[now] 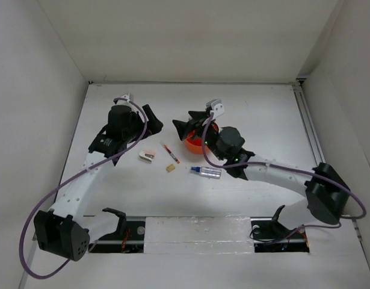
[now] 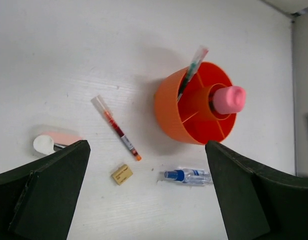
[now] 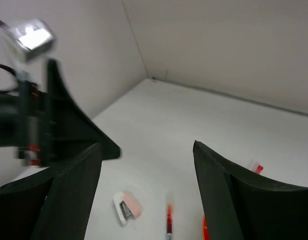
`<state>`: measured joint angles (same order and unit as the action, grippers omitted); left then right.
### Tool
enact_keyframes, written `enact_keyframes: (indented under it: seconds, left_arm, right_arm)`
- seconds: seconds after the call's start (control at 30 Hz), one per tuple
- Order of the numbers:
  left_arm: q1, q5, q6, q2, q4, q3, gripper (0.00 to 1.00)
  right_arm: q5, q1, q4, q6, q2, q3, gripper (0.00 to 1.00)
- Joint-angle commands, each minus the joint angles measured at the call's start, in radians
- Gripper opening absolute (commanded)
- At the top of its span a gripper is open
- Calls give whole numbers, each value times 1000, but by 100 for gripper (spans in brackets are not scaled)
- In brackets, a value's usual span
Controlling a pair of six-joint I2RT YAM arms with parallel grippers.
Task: Sort the stationery into containers
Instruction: Place the pen in the storage box, then pick up the pen from the center of the board.
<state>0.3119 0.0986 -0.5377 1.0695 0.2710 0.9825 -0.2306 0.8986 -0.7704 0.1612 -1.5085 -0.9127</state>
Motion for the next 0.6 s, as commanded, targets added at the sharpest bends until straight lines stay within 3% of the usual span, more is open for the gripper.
enact_keyframes:
  seconds: [0.0, 0.23, 0.4, 0.57]
  left_arm:
    - [-4, -40, -44, 56, 39, 86, 100]
    - [32, -108, -87, 326, 164, 244, 100]
    - [42, -143, -163, 443, 189, 256, 100]
    - [139, -319, -304, 455, 211, 246, 100]
  right_arm:
    - [-5, 19, 60, 3, 125, 9, 79]
    - [-96, 28, 589, -6, 258, -173, 80]
    - [-115, 28, 773, 28, 384, -193, 80]
    - [-115, 28, 876, 54, 476, -175, 79]
